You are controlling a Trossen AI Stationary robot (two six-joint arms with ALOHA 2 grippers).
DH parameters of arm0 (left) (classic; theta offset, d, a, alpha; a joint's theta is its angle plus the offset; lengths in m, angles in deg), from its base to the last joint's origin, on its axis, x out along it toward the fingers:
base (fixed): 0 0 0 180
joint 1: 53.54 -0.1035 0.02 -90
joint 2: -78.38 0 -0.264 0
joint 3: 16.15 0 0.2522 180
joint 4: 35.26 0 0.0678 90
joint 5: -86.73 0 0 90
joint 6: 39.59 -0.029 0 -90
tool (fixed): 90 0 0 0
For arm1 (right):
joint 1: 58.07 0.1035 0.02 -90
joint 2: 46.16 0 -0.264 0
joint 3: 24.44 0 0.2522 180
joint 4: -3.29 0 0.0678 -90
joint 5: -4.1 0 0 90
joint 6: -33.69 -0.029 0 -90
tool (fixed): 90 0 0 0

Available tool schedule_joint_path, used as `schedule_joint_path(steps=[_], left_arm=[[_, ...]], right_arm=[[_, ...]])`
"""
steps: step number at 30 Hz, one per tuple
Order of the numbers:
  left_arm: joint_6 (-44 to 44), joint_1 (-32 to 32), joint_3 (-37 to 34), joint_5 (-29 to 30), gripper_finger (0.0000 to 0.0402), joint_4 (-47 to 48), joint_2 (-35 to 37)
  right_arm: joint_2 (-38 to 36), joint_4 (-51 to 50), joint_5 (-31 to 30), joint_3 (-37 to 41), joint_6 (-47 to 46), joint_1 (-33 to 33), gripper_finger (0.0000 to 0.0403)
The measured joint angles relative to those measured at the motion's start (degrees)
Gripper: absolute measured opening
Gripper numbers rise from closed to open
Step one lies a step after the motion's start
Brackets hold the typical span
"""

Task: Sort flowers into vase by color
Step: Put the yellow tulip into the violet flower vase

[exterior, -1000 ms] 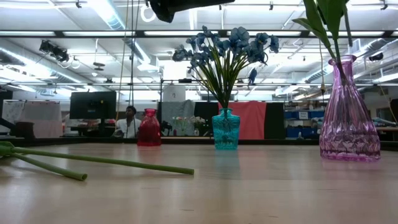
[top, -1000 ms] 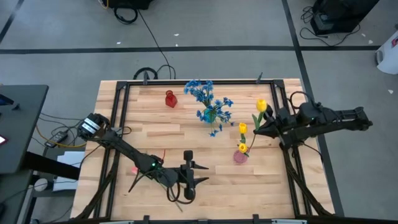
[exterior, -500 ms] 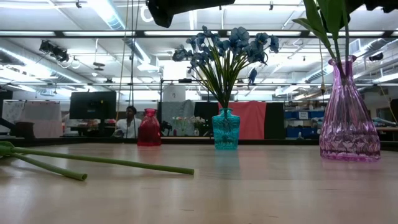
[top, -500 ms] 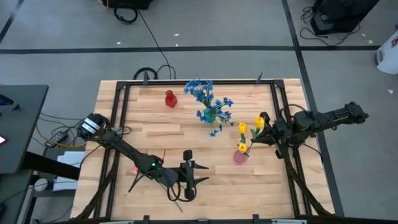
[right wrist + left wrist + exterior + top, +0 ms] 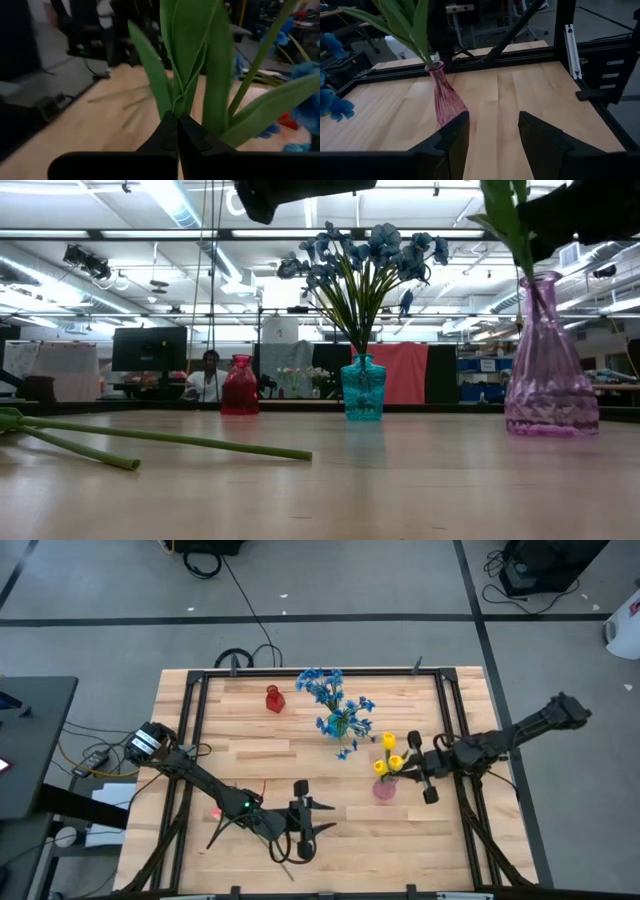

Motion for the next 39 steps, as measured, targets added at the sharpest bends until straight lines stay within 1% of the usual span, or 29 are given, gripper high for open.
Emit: schedule_joint_path(steps=[9,13,15,19,23,26,31,35,39], left_arm=[[-3.81,0.0,0.02,2.2,0.0177,-1.33,0.0],[-4.59,-0.02,0.07,2.18,0.0177,-1.18,0.0],[-4.61,0.0,0.07,2.18,0.0177,-1.25,0.0],[-4.61,0.0,0.07,2.18,0.0177,-1.2,0.0],[-4.59,0.0,0.07,2.17,0.0177,-1.14,0.0],[-4.59,0.0,0.06,2.16,0.0177,-1.18,0.0],[-4.55,0.07,0.07,2.15,0.0177,-1.14,0.0],[-4.28,0.35,0.07,2.09,0.0177,-0.63,1.12],[-2.47,0.37,0.07,2.09,0.0177,2.2,4.09]], right_arm=[[5.62,5.68,-10.09,0.45,7.61,1.23,0.0008],[6.75,5.88,-17.34,0.45,8.54,1.12,0.0008],[7.02,5.78,-19.77,0.45,8.55,1.06,0.0008],[6.98,5.78,-20.19,0.47,7.26,1.07,0.0009],[7.19,5.09,-19.98,0.47,4.44,1.07,0.0024],[7.2,2.79,-20.0,0.47,1.87,1.02,0.0047],[7.09,-0.86,-20.0,0.45,-1.88,0.99,0.0097],[7.04,-8.21,-19.85,-2.37,-5.82,0.99,0.013],[7.09,-19.54,-17.1,-8.02,-11.38,0.99,0.0143]])
